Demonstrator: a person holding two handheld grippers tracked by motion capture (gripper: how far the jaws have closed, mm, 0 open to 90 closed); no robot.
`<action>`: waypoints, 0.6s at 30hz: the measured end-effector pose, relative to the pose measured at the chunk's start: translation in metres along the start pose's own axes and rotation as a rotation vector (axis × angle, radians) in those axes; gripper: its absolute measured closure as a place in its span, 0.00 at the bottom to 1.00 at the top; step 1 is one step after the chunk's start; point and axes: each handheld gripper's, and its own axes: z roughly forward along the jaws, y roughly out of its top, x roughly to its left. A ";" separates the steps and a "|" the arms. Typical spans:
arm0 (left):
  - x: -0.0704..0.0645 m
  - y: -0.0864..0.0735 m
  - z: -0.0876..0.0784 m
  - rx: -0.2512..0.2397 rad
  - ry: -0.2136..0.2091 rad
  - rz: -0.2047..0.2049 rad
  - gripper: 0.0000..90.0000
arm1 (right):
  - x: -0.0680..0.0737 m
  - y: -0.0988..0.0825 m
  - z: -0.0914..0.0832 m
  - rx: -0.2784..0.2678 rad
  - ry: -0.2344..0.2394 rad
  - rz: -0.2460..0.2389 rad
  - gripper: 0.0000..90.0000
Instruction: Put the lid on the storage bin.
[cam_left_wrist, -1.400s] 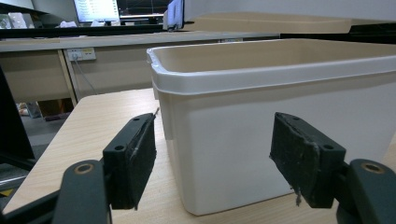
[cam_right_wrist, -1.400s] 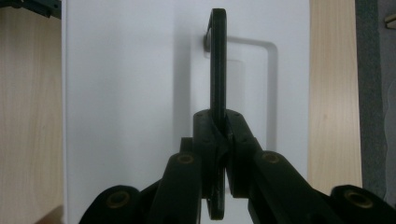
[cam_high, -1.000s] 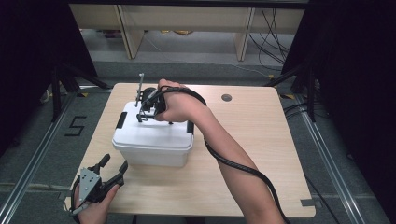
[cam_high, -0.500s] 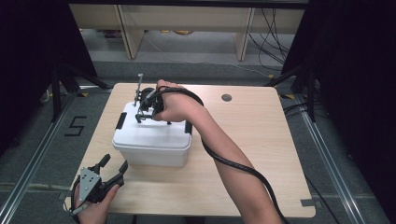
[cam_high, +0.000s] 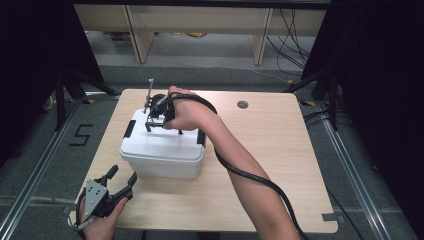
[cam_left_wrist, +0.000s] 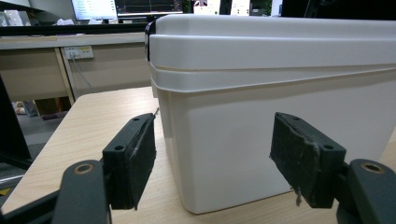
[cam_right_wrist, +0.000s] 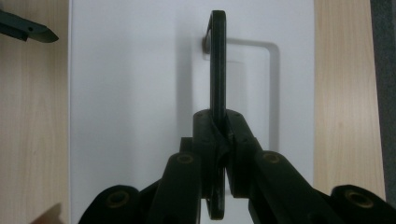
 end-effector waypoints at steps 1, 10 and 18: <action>0.000 0.000 0.000 0.001 0.000 -0.001 0.34 | 0.000 0.000 0.000 -0.001 0.001 0.005 0.94; 0.000 0.000 0.000 0.007 0.000 -0.001 0.34 | 0.000 0.001 -0.001 -0.003 -0.006 -0.018 0.94; -0.001 -0.001 0.002 -0.007 -0.006 -0.014 0.34 | 0.002 0.003 -0.002 0.015 -0.004 -0.033 0.94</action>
